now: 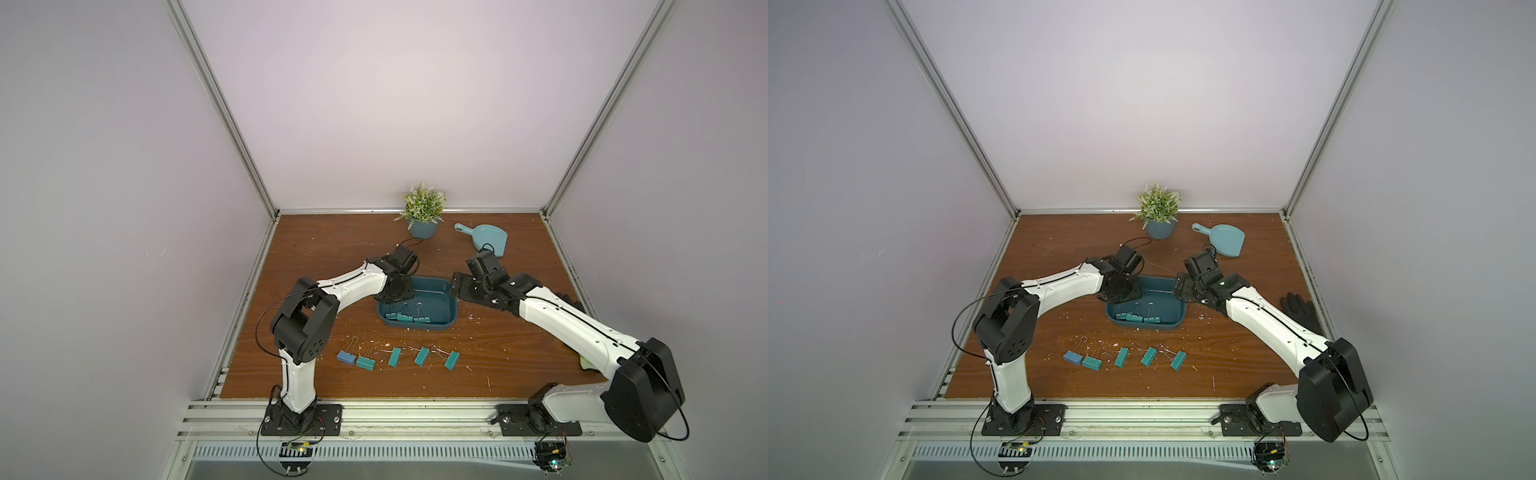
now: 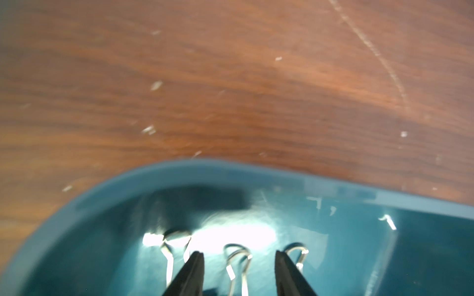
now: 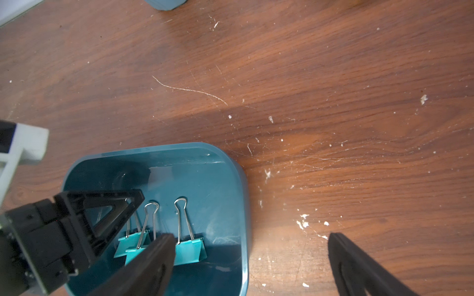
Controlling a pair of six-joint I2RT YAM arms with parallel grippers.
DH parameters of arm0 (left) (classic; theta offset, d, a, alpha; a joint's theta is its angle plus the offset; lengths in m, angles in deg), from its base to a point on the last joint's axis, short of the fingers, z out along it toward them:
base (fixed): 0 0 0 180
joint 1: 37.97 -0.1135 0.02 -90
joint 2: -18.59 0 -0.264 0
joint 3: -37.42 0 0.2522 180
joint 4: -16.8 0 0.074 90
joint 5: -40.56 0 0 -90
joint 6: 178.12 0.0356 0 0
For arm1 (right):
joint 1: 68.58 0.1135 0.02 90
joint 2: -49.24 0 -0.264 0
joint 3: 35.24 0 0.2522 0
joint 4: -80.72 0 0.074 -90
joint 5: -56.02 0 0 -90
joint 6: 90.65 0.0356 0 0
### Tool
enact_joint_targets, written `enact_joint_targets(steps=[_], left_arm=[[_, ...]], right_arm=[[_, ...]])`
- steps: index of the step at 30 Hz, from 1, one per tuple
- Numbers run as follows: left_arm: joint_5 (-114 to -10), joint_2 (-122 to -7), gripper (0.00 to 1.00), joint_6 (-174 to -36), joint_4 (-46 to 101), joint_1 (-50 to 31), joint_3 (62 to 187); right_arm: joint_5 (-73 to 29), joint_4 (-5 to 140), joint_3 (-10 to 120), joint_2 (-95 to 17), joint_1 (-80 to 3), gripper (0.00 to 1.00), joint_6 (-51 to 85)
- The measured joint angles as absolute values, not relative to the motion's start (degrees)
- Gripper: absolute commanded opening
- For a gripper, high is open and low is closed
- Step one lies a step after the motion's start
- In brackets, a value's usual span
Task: Take out the binder clips from the storage box
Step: Pick up the binder clip from the storage box.
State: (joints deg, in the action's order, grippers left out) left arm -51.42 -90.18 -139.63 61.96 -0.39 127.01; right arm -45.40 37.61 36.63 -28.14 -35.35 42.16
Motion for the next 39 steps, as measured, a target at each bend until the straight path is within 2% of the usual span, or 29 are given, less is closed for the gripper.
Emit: enact_joint_targets(steps=[9,16,32,39], left_arm=[[-49.78,-91.25,0.5,-141.4,64.62,-0.39,126.55],[-49.63,-95.18,0.44,-140.94,64.95,0.05,130.59],[-51.53,-96.67,0.43,-134.86,59.9,0.79,133.39],[-51.35,-92.69,0.26,-126.88,61.08,0.29,129.63]], right_arm=[[-45.12,37.77,36.63,-28.14,-35.35,0.99,41.7],[-45.16,37.77,36.57,-28.12,-35.35,0.99,41.37],[-45.14,37.79,36.57,-28.14,-35.35,0.99,41.09],[-44.25,38.51,36.57,-29.28,-35.35,0.99,41.09]])
